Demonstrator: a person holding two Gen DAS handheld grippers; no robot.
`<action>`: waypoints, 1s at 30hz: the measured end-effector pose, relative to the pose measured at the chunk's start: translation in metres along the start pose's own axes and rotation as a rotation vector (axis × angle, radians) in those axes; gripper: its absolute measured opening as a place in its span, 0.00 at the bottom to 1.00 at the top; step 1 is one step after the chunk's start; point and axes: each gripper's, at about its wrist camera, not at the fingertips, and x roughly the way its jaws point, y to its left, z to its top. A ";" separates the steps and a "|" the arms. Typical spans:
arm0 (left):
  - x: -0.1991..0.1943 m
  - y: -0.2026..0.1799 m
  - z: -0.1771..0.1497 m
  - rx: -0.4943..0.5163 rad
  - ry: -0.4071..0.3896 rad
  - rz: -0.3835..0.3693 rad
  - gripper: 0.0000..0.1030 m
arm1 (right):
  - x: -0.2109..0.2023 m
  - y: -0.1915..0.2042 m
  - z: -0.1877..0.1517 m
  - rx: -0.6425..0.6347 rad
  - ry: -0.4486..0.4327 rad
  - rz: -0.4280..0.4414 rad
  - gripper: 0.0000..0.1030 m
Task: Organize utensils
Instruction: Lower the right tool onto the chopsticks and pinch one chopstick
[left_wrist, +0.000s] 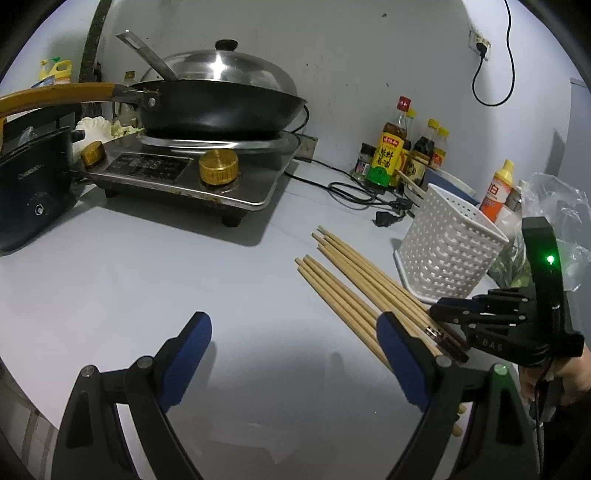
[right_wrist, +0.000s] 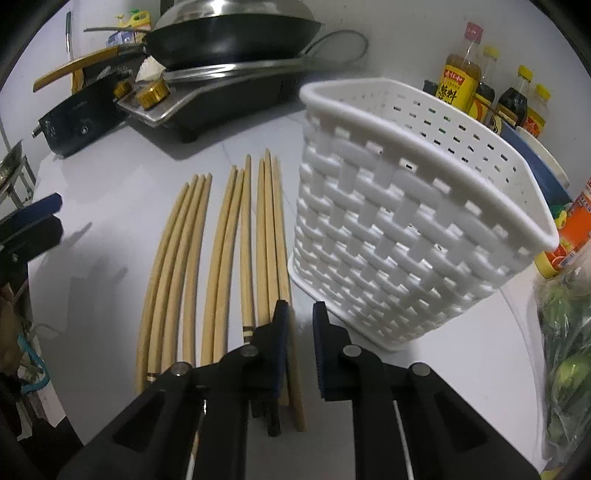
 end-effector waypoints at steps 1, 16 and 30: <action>0.002 -0.002 0.000 0.006 0.008 -0.004 0.88 | 0.001 -0.001 -0.001 0.001 0.001 0.003 0.11; 0.044 -0.070 -0.012 0.211 0.206 0.066 0.88 | -0.010 -0.011 -0.027 0.036 -0.008 0.149 0.05; 0.054 -0.081 -0.012 0.290 0.270 0.193 0.88 | -0.013 -0.020 -0.036 0.021 -0.041 0.216 0.05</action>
